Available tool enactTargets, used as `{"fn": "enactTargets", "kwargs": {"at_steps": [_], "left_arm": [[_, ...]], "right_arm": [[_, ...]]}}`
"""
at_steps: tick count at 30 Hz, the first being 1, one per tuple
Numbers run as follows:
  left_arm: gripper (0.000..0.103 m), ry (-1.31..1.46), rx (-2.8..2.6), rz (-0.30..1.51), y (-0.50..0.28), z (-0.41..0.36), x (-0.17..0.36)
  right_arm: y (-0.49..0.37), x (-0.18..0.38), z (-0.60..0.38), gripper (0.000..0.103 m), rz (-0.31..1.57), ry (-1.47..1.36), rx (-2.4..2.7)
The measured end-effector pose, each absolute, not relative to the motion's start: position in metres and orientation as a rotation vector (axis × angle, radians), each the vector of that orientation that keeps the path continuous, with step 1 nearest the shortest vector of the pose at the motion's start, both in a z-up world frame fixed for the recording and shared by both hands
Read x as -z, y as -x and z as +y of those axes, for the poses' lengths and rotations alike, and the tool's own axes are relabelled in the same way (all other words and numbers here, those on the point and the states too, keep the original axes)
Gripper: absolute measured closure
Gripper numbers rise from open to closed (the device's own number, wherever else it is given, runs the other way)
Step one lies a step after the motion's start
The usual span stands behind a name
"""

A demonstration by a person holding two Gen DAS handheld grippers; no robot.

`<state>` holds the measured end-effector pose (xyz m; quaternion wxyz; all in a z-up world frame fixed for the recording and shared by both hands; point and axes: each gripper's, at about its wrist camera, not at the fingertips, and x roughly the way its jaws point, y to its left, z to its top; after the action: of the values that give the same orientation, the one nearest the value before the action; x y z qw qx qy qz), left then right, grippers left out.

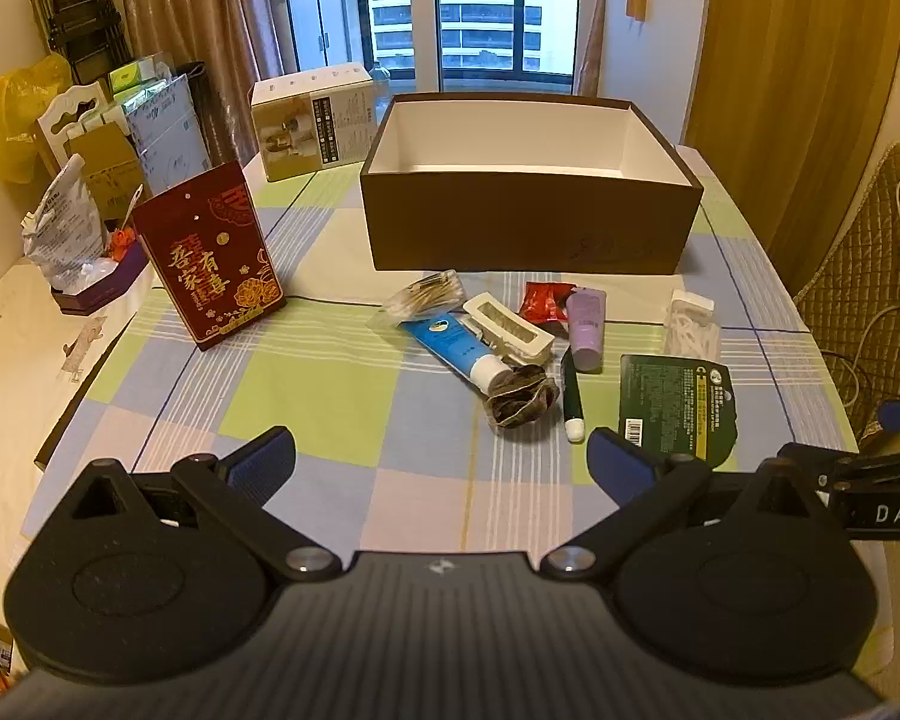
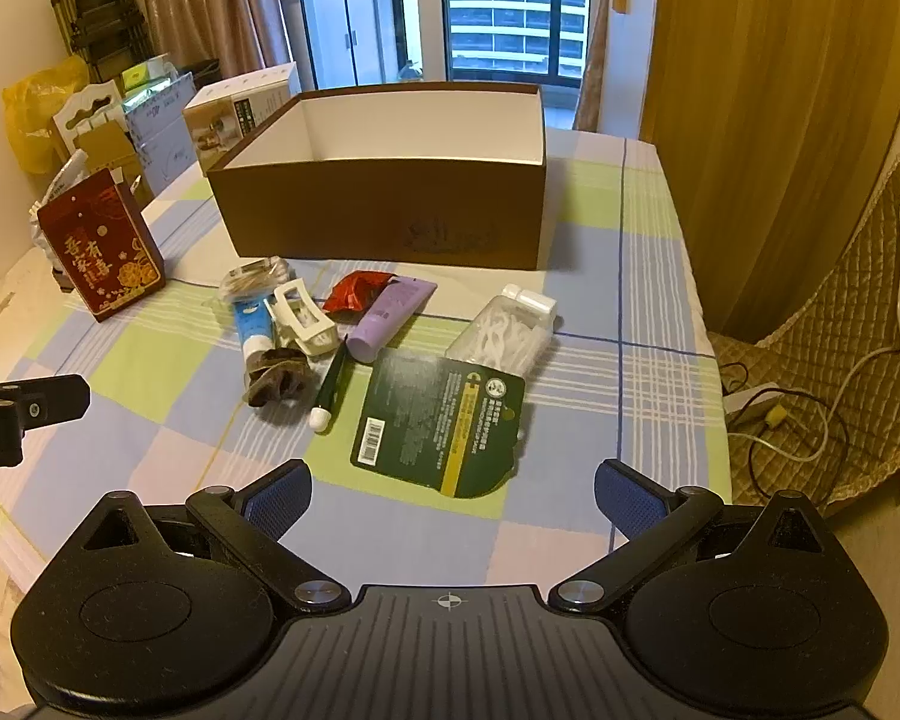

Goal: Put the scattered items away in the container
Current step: 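Move both tools toward the scattered items in front of the box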

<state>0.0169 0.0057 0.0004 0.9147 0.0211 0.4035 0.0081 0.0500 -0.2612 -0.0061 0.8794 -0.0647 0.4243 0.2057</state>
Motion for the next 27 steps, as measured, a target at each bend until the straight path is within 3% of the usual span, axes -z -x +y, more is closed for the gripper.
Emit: {"fn": "enactTargets", "kwargs": {"at_steps": [27], "left_arm": [[0.001,-0.019,-0.028,0.864,-0.030,0.021,0.008]], "right_arm": [[-0.061,0.007,-0.251,0.000,0.880,0.156,-0.430]]}}
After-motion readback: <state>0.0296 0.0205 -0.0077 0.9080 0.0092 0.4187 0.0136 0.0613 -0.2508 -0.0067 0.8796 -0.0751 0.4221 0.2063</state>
